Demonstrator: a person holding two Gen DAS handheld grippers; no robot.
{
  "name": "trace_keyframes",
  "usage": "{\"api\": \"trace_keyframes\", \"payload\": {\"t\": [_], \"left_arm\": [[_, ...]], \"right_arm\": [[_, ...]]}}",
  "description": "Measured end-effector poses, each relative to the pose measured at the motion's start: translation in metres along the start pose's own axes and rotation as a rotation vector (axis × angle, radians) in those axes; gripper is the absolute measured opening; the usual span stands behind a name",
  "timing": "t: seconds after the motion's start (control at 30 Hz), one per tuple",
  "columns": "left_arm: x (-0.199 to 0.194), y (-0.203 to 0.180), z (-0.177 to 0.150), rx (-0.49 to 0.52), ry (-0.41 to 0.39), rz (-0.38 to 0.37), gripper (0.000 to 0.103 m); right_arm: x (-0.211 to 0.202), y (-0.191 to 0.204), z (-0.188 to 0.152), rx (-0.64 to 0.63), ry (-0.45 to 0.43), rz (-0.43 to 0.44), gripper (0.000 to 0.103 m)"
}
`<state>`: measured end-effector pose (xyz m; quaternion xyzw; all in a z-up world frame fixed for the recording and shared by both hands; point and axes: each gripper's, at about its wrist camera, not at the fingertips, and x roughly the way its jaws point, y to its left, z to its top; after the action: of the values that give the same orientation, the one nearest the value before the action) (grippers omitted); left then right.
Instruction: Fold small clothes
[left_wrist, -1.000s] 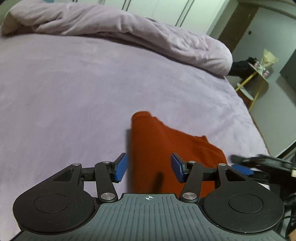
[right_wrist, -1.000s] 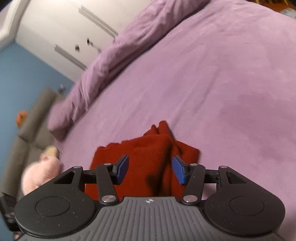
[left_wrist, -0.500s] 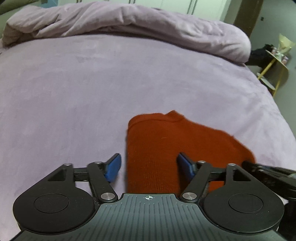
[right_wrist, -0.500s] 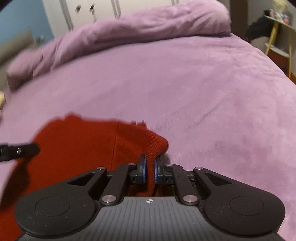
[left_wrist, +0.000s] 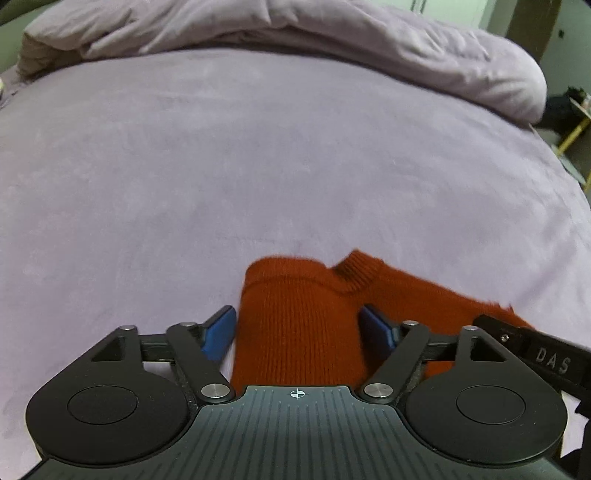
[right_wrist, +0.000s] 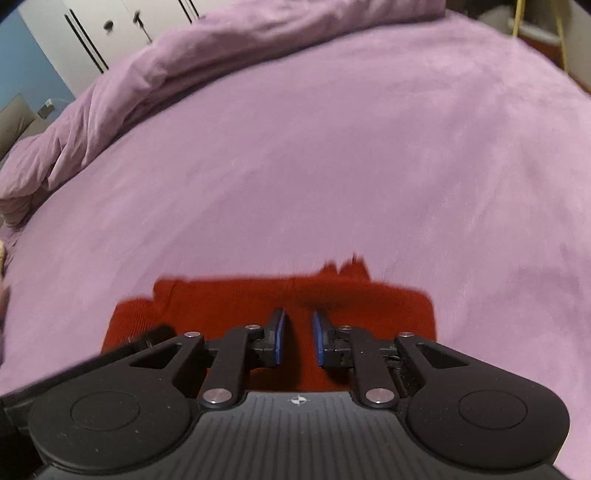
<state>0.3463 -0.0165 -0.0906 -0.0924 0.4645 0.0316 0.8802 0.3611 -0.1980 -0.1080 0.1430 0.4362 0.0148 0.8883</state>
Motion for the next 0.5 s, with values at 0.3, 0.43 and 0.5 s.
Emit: {"api": "trace_keyframes", "payload": {"t": [0.3, 0.43, 0.5], "left_arm": [[0.008, 0.008, -0.004, -0.071, -0.041, -0.026, 0.088], [-0.032, 0.021, -0.023, -0.033, 0.005, -0.084, 0.087], [-0.065, 0.036, -0.048, -0.004, -0.06, -0.162, 0.087]], "right_arm": [[0.006, -0.009, -0.026, -0.105, -0.222, 0.018, 0.016], [-0.02, -0.022, -0.031, -0.039, -0.19, 0.096, 0.027], [-0.046, -0.033, -0.049, -0.046, -0.142, 0.132, 0.032]]}}
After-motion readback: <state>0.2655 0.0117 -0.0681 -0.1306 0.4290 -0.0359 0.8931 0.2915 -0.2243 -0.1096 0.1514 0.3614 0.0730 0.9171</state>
